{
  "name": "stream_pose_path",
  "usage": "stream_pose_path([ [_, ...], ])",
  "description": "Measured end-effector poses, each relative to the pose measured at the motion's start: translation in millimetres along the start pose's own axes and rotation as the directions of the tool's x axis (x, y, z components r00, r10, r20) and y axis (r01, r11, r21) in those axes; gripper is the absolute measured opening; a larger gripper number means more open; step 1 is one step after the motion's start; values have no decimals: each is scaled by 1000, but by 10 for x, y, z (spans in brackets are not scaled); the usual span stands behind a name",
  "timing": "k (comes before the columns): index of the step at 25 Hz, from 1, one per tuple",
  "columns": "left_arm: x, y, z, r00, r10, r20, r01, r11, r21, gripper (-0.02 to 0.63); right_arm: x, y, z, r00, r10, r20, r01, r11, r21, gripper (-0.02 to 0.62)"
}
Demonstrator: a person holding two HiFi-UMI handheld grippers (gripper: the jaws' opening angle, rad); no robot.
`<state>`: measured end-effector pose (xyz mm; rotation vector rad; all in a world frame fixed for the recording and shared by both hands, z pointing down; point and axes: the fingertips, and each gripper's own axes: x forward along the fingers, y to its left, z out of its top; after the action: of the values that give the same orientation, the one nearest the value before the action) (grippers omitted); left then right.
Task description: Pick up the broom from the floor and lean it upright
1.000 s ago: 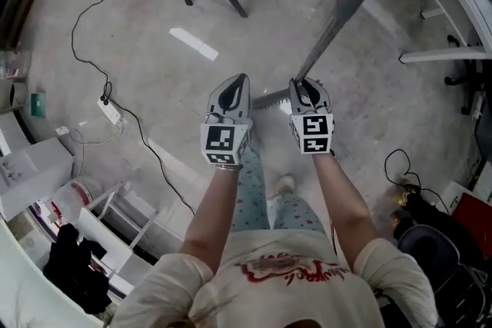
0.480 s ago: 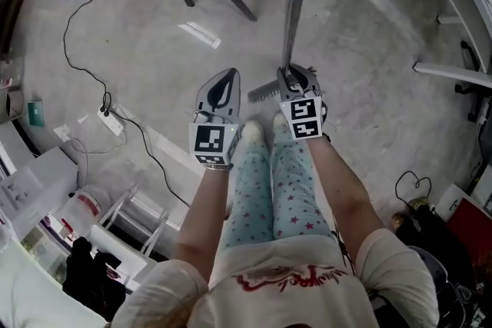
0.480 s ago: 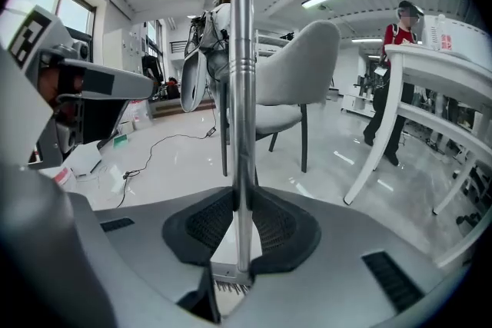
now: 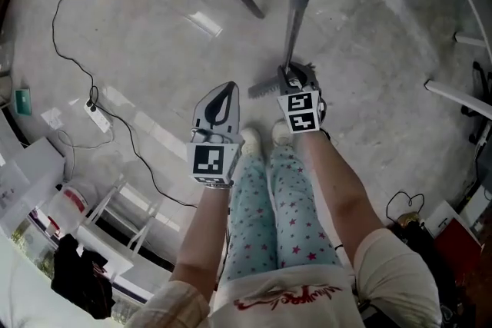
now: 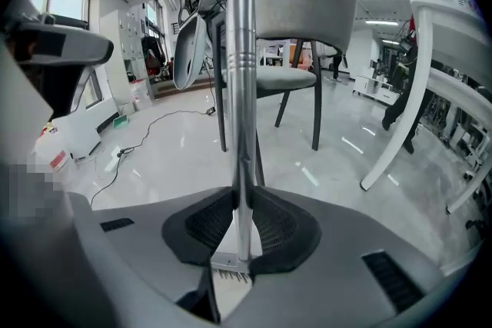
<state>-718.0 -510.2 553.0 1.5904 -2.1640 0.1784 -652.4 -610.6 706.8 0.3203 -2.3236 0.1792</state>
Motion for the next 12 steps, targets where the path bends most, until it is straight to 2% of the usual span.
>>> stream_pose_path([
  [4,270,100,-52,1000,-5,30,5,1000,5,20,339,-62,-118,1000,0,-18,-1,1000,-30,94],
  [8,433,145,0,999,-11,49,10,1000,10,20,545,-180,41,1000,0,17,0,1000,1,94],
  [12,520,186,14,999,-16,33,16,1000,13,20,695,-219,187,1000,8,10,-8,999,-39,94],
])
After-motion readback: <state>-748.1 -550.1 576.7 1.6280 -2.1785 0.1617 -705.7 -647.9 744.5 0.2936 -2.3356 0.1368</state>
